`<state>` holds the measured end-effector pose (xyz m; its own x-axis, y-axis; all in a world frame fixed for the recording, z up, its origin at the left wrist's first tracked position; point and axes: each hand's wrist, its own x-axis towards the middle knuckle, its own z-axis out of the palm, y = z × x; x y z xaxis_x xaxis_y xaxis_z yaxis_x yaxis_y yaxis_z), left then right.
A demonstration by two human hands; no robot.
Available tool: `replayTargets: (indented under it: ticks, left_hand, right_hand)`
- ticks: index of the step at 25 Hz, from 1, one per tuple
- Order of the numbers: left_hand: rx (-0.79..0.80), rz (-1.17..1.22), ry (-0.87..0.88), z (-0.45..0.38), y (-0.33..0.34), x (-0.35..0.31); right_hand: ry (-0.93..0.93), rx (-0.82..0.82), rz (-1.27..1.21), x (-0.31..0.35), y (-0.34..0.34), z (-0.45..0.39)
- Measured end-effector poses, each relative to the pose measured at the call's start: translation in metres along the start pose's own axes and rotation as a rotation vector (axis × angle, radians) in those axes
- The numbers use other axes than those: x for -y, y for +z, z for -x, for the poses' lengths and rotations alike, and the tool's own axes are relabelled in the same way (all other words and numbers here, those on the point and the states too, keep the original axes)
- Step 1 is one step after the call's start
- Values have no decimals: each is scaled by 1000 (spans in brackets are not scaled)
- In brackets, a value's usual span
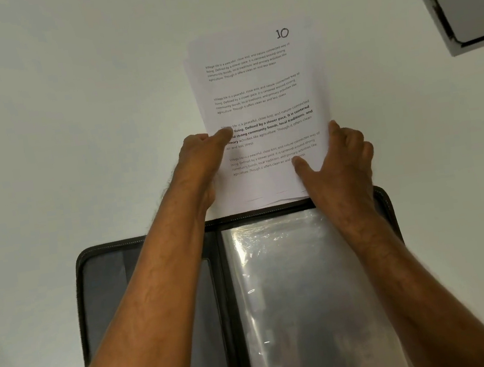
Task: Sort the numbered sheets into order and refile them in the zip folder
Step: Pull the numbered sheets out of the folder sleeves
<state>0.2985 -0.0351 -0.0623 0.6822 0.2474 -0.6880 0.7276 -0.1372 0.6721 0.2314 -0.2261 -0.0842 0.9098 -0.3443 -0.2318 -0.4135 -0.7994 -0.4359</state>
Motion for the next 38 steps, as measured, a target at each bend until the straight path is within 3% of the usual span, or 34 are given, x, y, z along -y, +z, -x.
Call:
replayTargets:
  ticks: [16, 22, 25, 27, 29, 33, 38]
  left_hand:
    - [50, 75, 141, 6, 1, 19]
    - [126, 227, 159, 12, -15, 24]
    - [185, 244, 189, 24, -26, 35]
    - [254, 241, 223, 32, -33, 43]
    - [300, 229, 274, 40, -38, 46]
    - [228, 143, 388, 50, -44, 29]
    - [177, 145, 500, 60, -50, 6]
  right_hand:
    - [5, 39, -106, -6, -8, -1]
    - [224, 13, -749, -15, -33, -7]
    - [331, 147, -985, -12, -52, -11]
    - [285, 253, -988, -6, -61, -13]
    - [143, 251, -918, 1, -66, -11]
    - [-81, 61, -917, 17, -73, 1]
    - [-118, -122, -1004, 32, -84, 19]
